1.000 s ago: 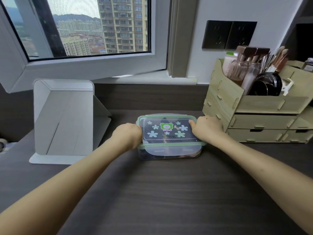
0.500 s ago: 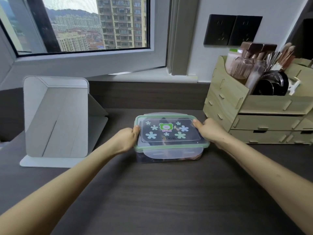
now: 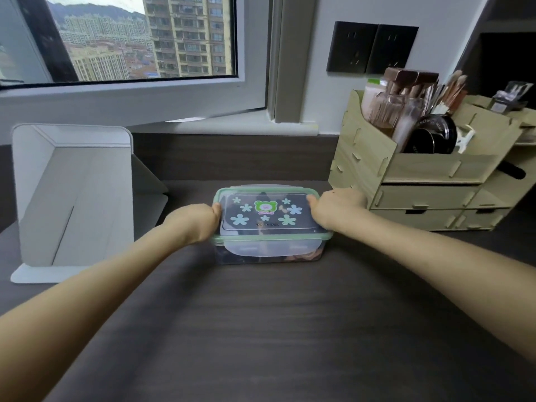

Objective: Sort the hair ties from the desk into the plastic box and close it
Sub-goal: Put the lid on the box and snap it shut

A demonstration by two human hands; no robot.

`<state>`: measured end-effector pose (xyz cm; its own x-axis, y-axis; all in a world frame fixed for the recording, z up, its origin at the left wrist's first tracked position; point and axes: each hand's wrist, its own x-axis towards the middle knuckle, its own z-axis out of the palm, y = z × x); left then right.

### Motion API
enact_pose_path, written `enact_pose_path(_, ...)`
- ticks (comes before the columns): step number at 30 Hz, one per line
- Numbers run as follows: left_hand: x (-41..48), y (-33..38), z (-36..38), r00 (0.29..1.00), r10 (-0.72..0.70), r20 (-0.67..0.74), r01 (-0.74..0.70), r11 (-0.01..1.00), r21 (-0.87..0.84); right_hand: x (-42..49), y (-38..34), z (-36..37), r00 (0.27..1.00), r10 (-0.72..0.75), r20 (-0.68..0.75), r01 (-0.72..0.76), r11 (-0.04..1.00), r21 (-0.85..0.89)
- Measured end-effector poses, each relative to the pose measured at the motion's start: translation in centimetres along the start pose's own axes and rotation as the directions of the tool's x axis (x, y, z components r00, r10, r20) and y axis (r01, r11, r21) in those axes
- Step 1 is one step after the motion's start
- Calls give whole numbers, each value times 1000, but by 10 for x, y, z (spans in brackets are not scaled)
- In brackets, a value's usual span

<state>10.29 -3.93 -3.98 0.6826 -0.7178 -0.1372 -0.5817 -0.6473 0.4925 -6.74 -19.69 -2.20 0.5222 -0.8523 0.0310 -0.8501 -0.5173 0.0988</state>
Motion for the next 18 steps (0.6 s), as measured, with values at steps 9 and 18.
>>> enact_pose_path(9,-6,1,2,999,42,0,-42,999,30,-18,22,-3,932,-118,343,-80,856,511)
enact_pose_path(18,-8,-3,4,998,48,-37,-50,997,-54,-13,31,30,941,-133,312,-182,577,796)
